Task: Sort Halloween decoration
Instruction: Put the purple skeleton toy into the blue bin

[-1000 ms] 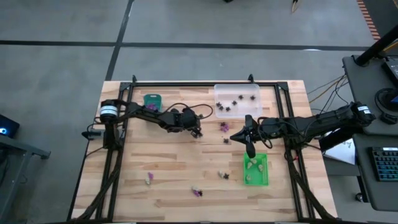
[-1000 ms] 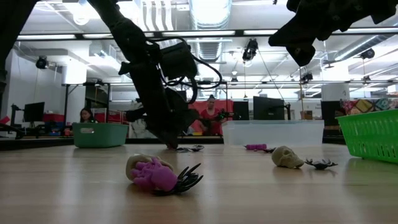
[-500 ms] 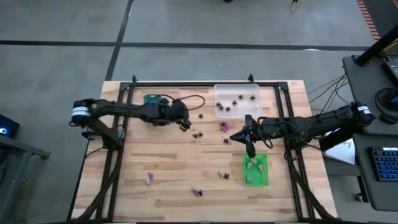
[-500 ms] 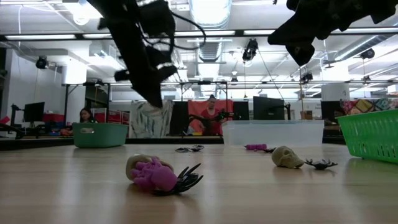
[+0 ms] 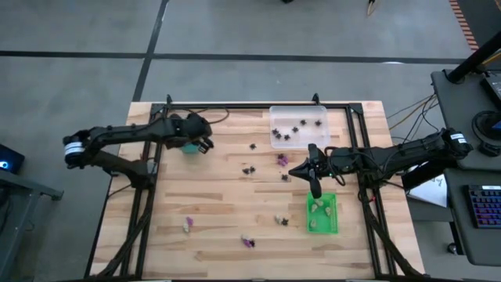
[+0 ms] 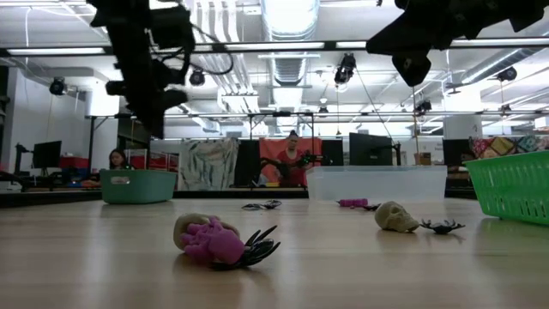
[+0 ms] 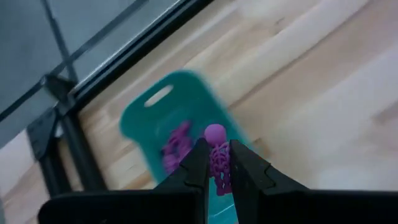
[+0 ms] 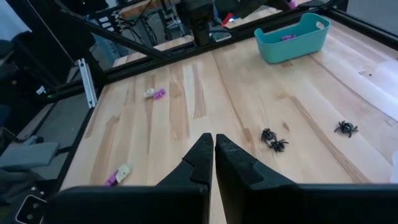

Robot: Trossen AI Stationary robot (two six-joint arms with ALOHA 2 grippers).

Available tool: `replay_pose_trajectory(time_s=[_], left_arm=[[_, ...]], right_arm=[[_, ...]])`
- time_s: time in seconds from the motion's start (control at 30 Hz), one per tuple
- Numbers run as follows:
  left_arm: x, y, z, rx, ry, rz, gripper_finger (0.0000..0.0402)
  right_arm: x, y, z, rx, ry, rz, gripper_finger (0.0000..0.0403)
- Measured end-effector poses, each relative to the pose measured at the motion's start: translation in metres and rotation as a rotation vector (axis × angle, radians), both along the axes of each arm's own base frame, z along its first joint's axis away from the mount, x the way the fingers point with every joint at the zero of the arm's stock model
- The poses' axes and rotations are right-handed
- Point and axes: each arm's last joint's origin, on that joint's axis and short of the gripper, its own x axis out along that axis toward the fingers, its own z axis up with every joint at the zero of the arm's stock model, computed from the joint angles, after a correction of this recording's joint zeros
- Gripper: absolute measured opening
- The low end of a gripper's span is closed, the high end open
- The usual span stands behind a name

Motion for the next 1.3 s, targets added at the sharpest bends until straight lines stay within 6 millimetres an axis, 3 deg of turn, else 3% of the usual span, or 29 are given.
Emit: replay_pose_trajectory(time_s=[0.17,0.3,0.53,1.0,1.3], left_arm=[[-0.025,0.012,-0.019,-0.023,0.021,0.085,0.0018],[-0.033,0.016,-0.033,-0.014,-0.003,0.119,0.0018],[-0.028,0.02,-0.048,0.026,-0.08,0.111,0.0018],[-0.015,0.044,-0.081,-0.001,-0.018,0.11,0.0018],[-0.006,0.052,-0.094,-0.022,0.048,0.088,0.0018]], right_arm=[[0.0,0.0,0.001,0.001,-0.007,0.0,0.0009],[0.002,0.0,0.006,-0.001,-0.065,0.001,0.0009],[0.016,0.002,0.006,-0.043,-0.118,0.013,0.0009],[0.051,0.007,-0.002,-0.075,0.208,0.025,0.0009],[0.058,0.008,0.003,-0.065,0.253,0.056,0.0009]])
